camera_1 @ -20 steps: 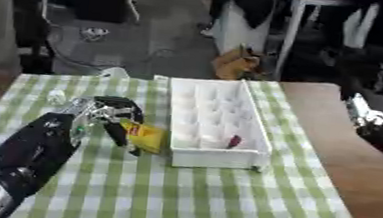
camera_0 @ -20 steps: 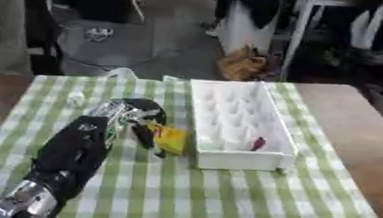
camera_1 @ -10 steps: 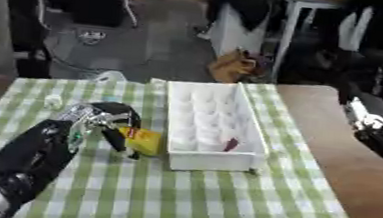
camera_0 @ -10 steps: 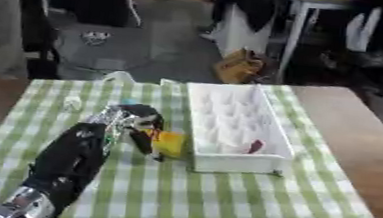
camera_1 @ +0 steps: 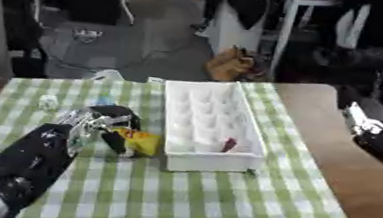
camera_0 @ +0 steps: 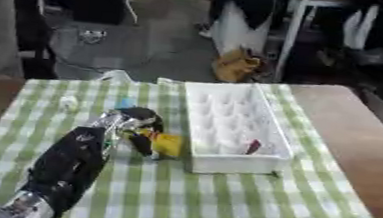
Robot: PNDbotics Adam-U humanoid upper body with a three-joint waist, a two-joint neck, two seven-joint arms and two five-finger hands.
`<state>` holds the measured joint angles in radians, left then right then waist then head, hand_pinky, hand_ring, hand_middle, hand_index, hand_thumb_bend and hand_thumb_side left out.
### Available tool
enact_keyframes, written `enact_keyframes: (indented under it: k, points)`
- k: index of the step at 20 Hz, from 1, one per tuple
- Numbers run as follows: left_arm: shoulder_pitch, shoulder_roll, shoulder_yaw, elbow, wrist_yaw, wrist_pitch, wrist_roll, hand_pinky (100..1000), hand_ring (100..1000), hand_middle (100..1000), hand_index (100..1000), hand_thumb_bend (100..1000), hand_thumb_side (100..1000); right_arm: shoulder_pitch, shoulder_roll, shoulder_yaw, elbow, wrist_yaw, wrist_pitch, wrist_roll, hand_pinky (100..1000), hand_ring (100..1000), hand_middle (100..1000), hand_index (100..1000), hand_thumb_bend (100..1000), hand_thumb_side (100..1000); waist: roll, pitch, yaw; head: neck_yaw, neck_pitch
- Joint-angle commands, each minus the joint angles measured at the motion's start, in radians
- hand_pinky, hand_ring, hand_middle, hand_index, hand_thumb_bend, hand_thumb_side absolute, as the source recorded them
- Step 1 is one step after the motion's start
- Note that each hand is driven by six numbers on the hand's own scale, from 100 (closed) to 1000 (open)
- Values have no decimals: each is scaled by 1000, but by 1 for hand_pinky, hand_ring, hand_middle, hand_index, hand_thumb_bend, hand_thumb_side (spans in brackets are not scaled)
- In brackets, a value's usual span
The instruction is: Pick up objects on the table and place them in the box.
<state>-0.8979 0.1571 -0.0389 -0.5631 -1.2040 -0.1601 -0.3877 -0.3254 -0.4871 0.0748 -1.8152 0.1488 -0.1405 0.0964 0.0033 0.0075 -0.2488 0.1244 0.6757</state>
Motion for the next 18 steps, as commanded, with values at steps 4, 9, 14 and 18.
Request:
enact_keyframes:
  k: [4,9,14,18]
  points:
    - [-29,19,6,-11,25,9,-21,716,676,624,767,365,297,-21,-16,-6,-14,2,-2,0,738,776,779,954,240,540,18,19,-4,3,-12]
    - [-30,22,6,-14,27,39,8,505,370,354,561,100,150,-23,-15,-6,-13,1,-2,1,738,776,777,954,235,541,21,19,-5,3,-11]
    - [-34,28,5,-29,76,41,14,471,318,301,515,100,169,-24,-16,-7,-11,0,-3,0,738,776,777,954,236,541,18,12,-4,1,-17]
    - [-68,65,0,-85,143,34,-46,474,313,294,509,100,156,-24,-17,-9,-8,-1,-3,-1,738,777,777,954,235,539,17,3,-1,2,-18]
